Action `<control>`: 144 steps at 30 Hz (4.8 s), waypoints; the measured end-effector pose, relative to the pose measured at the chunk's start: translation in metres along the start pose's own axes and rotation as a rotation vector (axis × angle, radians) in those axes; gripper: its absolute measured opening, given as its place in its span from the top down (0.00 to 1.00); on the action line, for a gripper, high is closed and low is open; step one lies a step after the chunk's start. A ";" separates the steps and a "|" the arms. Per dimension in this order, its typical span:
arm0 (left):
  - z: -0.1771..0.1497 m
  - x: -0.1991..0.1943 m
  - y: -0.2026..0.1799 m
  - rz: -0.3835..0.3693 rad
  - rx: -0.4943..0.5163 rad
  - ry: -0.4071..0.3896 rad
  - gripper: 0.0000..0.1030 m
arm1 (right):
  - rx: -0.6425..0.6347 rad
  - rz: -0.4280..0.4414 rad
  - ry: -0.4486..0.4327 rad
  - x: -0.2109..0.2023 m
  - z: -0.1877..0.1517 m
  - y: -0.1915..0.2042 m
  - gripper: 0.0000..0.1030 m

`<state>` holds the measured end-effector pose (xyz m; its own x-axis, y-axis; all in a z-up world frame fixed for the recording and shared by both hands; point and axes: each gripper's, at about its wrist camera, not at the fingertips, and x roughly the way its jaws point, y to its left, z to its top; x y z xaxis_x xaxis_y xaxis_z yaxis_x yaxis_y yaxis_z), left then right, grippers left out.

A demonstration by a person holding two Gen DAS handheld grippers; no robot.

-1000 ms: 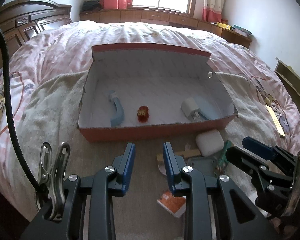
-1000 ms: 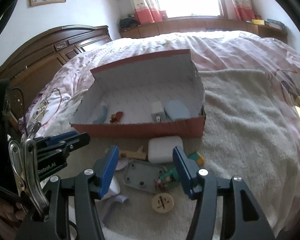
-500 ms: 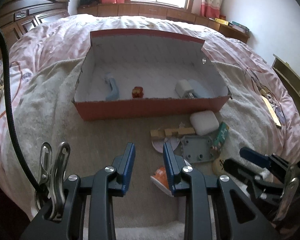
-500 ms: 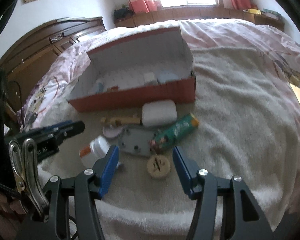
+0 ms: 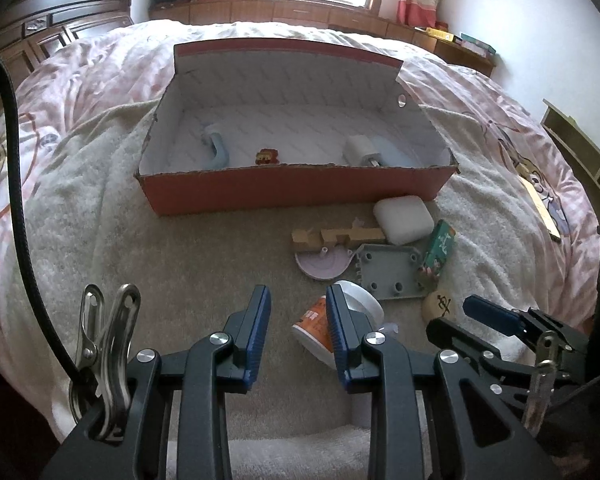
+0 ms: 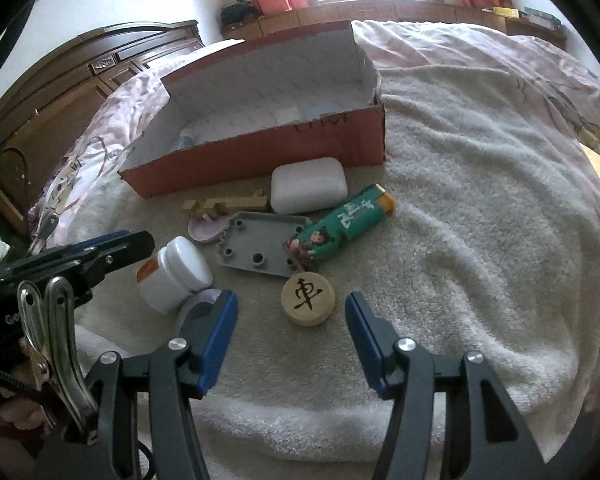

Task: Organize rigid objects
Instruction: 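Withdraw both tools from the box toward the remaining objects, then grasp the white orange-labelled jar with the left tool while the right tool grasps the wooden chess piece, then carry the jar and chess piece over the box with both tools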

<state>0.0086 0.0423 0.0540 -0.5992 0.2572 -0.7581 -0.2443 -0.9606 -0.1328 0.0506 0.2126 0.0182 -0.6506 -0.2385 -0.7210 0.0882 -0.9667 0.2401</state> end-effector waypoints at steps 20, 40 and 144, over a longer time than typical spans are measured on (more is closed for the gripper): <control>-0.006 -0.012 -0.005 -0.064 0.053 -0.019 0.72 | -0.058 -0.070 -0.023 0.010 -0.008 -0.002 0.68; -0.018 0.035 -0.020 -0.003 0.110 0.063 0.58 | -0.034 -0.022 -0.046 0.010 -0.011 -0.010 0.68; 0.092 0.023 0.025 0.034 0.056 -0.192 0.60 | -0.080 0.066 -0.174 0.008 0.108 0.000 0.68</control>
<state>-0.0817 0.0341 0.0920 -0.7408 0.2454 -0.6253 -0.2605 -0.9630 -0.0694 -0.0360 0.2206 0.0822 -0.7612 -0.2891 -0.5805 0.1907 -0.9553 0.2257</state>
